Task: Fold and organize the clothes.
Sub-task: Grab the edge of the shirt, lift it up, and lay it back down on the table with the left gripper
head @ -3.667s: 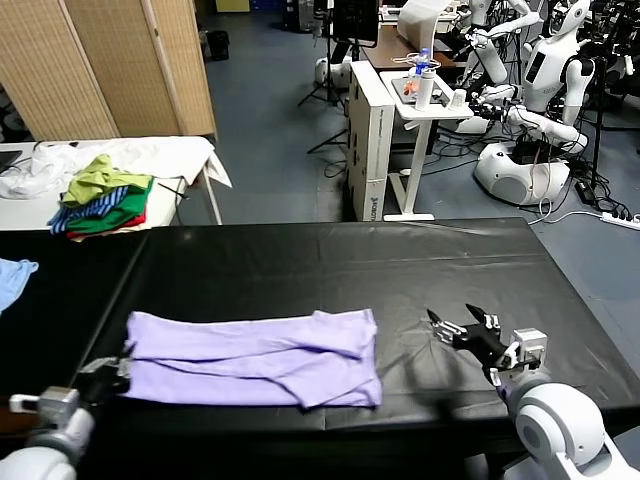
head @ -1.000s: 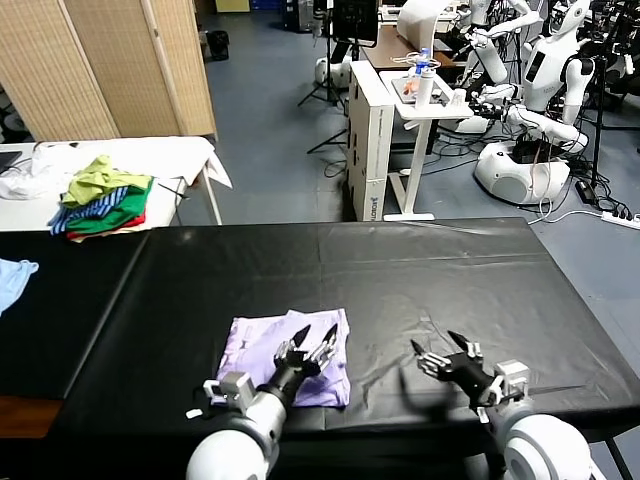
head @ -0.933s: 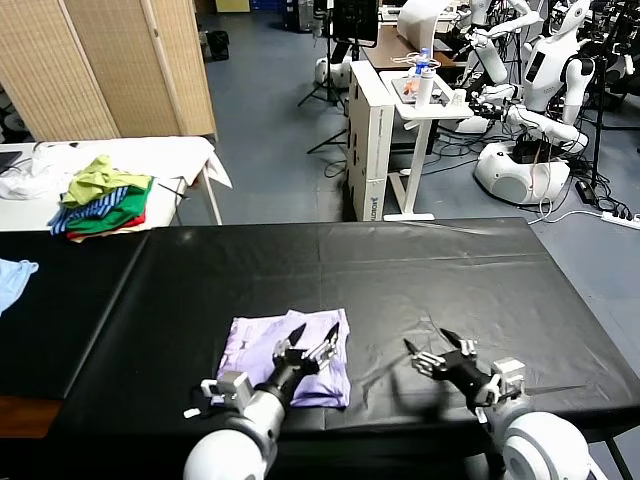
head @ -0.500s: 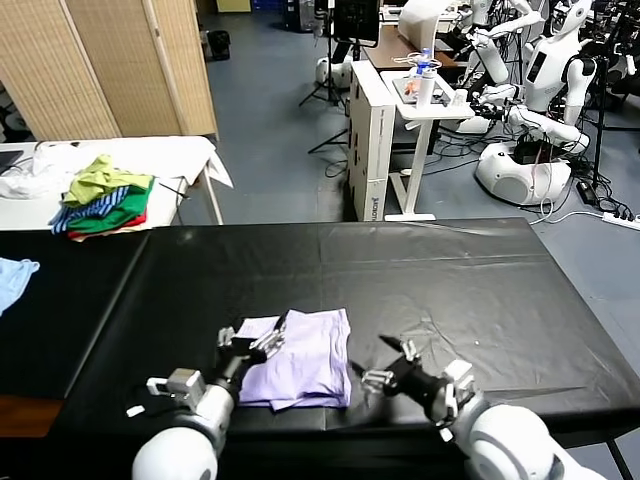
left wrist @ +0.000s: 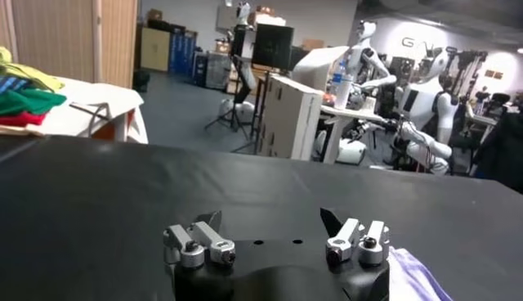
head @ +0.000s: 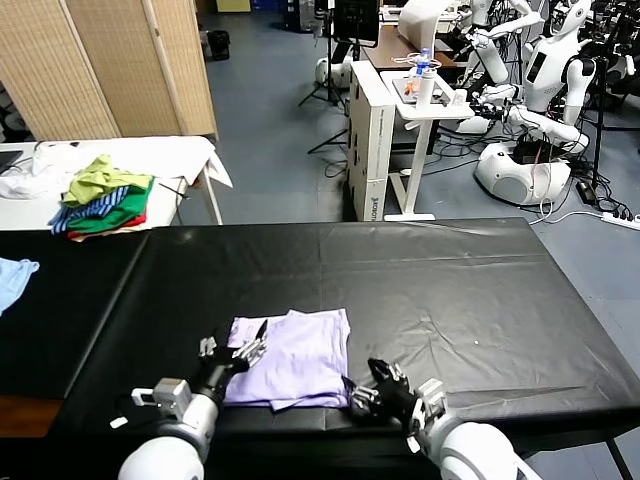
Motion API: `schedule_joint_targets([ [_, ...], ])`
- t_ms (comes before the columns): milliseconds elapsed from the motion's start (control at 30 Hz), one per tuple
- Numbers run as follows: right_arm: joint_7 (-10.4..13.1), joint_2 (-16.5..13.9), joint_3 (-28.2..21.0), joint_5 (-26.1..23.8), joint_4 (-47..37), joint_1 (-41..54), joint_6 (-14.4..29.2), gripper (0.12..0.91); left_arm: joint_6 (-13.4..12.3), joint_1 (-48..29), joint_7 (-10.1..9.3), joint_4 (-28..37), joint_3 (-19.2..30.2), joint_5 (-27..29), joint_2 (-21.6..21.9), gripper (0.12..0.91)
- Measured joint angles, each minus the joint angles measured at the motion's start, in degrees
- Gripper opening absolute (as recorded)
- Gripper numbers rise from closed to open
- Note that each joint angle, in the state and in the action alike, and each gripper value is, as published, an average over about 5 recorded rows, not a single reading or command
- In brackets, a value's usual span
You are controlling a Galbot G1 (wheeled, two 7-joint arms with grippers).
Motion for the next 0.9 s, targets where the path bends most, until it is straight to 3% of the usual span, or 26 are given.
schedule_joint_targets([
  [133,-0.3,-0.6,2.5,1.4,2.4,-1.5,0.1,0.9,-1.0,-0.5,1.26,1.2,-1.2,-0.1,0.3,0.907],
  [433,0.3,-1.0,11.9,5.3,9.4,-7.8,0.6,0.907,-5.4,0.2,5.47,6.6,-5.3,-1.5,-1.2,0.907],
  [633,0.4,-0.3,16.8,5.8,10.7,-10.5,0.7,0.907,-5.9,1.4,5.9,8.0,-7.2,-4.1,-3.4,0.907],
  [900,0.5,-0.3,18.9,6.0,11.0,-10.8,1.0,0.907,-6.7,2.6,6.34,8.8,-7.9,-4.3,-6.5,0.907],
])
